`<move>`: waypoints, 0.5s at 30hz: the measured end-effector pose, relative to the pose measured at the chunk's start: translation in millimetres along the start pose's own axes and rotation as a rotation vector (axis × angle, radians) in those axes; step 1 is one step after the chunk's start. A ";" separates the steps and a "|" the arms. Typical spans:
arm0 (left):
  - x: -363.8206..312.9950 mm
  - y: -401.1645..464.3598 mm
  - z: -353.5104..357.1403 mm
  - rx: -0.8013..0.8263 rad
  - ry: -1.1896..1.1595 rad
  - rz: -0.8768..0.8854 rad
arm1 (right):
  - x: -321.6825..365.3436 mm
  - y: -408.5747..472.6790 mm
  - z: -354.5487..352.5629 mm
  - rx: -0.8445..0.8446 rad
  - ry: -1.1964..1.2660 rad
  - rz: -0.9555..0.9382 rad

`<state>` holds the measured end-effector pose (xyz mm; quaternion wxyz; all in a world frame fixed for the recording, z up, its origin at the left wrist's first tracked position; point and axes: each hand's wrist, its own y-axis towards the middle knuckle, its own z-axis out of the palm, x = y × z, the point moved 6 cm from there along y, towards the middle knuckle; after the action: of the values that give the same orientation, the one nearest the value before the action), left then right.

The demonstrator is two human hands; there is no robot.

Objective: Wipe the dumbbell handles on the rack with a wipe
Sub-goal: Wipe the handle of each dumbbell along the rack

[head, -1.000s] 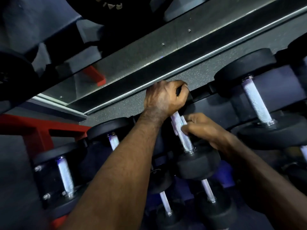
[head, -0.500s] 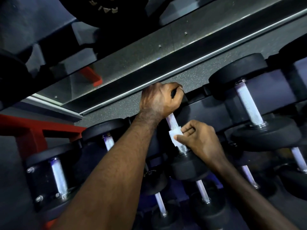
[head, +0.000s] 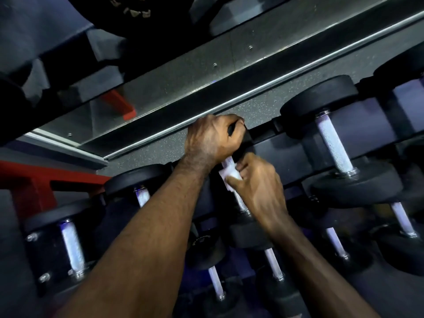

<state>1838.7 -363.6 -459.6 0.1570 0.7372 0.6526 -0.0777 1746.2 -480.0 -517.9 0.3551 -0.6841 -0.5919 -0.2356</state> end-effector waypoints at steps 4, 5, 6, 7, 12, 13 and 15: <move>0.8 0.9 -1.3 0.009 -0.002 0.001 | -2.4 -0.1 -0.3 0.029 0.057 0.064; 0.1 0.0 -1.7 0.011 0.004 -0.001 | -12.6 -10.8 -1.6 0.075 0.081 0.114; 0.2 0.2 -2.4 0.006 0.010 -0.002 | -21.9 -20.2 -3.9 0.122 0.101 0.158; -0.4 -0.2 -2.7 -0.002 0.019 0.003 | -29.7 -26.4 -5.8 0.172 0.117 0.191; -2.7 -0.8 -2.9 0.019 0.044 0.018 | -12.6 13.0 0.6 0.203 0.189 0.179; -3.0 -0.3 -3.3 0.023 0.043 0.014 | -7.8 20.0 2.8 0.199 0.196 0.175; -2.9 0.2 -4.0 0.039 0.034 -0.001 | -10.6 18.6 7.4 0.247 0.136 0.164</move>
<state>1838.1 -365.1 -454.9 0.1314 0.7409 0.6540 -0.0782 1761.6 -482.0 -534.3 0.4937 -0.6638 -0.5330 -0.1772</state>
